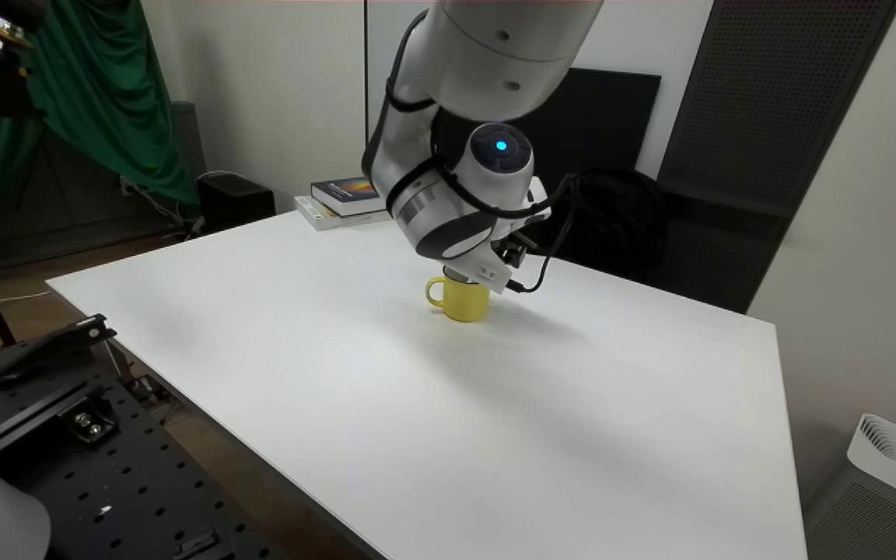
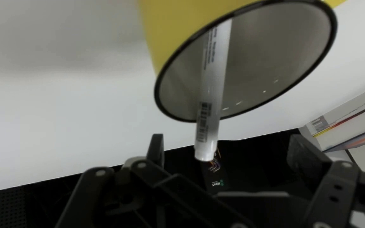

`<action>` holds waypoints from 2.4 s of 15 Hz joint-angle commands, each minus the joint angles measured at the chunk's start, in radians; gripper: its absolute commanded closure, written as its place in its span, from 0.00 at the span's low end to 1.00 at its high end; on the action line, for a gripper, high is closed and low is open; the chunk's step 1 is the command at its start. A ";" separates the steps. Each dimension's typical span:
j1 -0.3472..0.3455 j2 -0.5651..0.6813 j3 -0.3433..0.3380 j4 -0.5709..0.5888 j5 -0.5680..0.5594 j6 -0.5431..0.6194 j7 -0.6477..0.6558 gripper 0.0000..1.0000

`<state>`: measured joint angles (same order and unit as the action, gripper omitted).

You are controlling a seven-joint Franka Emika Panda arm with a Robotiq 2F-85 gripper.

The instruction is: Pick the marker from the cup and put it on the table

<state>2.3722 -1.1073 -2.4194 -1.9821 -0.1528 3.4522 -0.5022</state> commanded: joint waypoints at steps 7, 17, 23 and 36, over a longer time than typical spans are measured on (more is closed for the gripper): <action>0.072 -0.036 -0.040 0.071 -0.017 -0.001 0.043 0.55; 0.138 0.032 -0.111 0.099 0.021 -0.001 0.075 0.99; 0.171 0.130 -0.141 0.080 0.057 -0.001 0.095 0.98; 0.209 0.376 -0.186 -0.094 0.280 -0.019 0.018 0.98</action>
<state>2.5946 -0.8294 -2.6053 -1.9809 -0.0024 3.4524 -0.4205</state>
